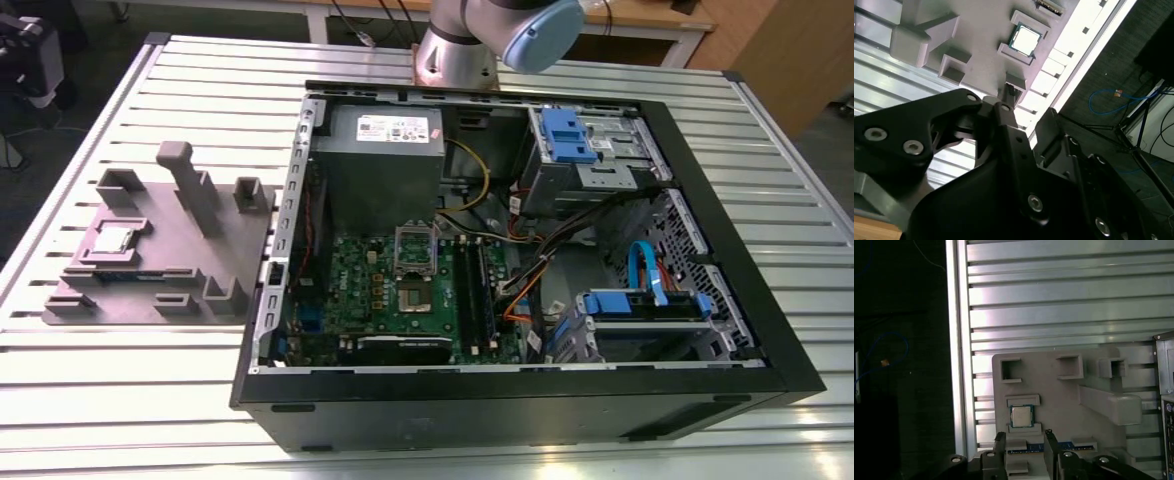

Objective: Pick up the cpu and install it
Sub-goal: 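Pick up the cpu and move it towards the insertion slot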

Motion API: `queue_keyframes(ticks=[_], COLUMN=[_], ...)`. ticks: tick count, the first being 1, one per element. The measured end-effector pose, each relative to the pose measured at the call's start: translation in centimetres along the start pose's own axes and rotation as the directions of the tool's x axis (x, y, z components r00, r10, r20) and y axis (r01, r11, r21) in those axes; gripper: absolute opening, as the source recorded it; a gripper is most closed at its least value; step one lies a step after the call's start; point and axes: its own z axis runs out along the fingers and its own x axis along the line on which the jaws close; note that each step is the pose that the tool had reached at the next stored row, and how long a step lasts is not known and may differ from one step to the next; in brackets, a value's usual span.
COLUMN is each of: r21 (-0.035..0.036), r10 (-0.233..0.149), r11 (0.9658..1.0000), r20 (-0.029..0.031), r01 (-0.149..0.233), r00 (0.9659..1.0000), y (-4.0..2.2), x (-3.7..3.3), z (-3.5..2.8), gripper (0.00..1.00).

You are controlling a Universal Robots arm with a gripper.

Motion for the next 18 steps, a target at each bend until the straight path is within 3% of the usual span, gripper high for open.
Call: queue_keyframes(ticks=[2,4,5,18], r21=[0.0000,0.0000,0.0000,0.0001], r10=[0.000,0.000,0.000,-0.002], r11=[1.0000,1.0000,1.0000,1.0000], r20=[0.0000,0.0000,0.0000,-0.0001], r01=[0.000,0.000,0.000,0.002], r00=[1.0000,1.0000,1.0000,1.0000], y=[0.00,0.00,0.00,0.00], x=[0.00,0.00,0.01,0.01], z=[0.00,0.00,0.00,0.00], gripper=[0.53,0.53,0.59,0.59])
